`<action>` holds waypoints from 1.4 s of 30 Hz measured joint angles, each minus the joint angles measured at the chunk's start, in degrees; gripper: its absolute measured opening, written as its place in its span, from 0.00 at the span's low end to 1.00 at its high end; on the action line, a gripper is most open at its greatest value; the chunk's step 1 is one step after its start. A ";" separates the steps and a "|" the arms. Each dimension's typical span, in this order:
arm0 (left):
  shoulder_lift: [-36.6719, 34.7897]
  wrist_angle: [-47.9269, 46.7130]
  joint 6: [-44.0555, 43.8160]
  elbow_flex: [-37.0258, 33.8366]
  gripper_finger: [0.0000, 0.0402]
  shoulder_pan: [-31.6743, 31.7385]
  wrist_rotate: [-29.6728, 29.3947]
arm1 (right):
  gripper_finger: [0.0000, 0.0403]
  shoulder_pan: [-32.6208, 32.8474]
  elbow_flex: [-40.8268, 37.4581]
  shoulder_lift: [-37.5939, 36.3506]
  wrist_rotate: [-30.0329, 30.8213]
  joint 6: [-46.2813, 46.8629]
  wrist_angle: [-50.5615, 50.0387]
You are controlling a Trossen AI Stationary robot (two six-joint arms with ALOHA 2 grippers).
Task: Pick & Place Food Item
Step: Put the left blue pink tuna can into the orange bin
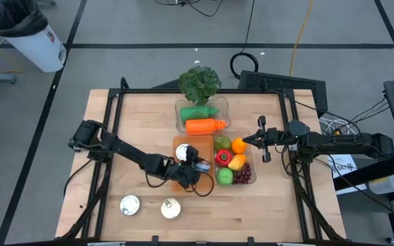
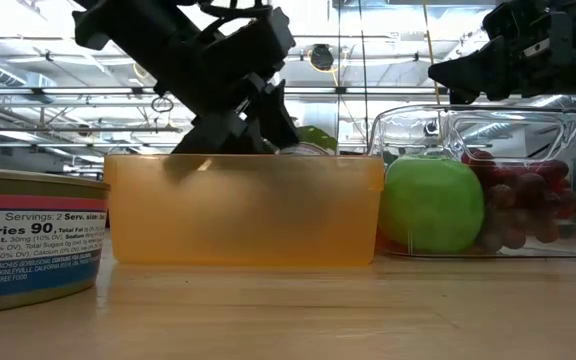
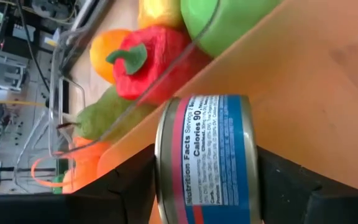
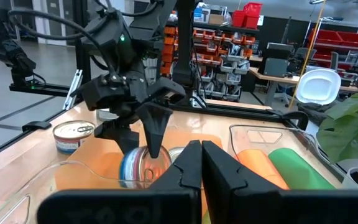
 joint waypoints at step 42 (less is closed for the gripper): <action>-0.11 -1.06 -8.86 0.00 0.97 0.90 6.09 | 0.00 0.02 0.00 0.01 0.01 0.02 0.01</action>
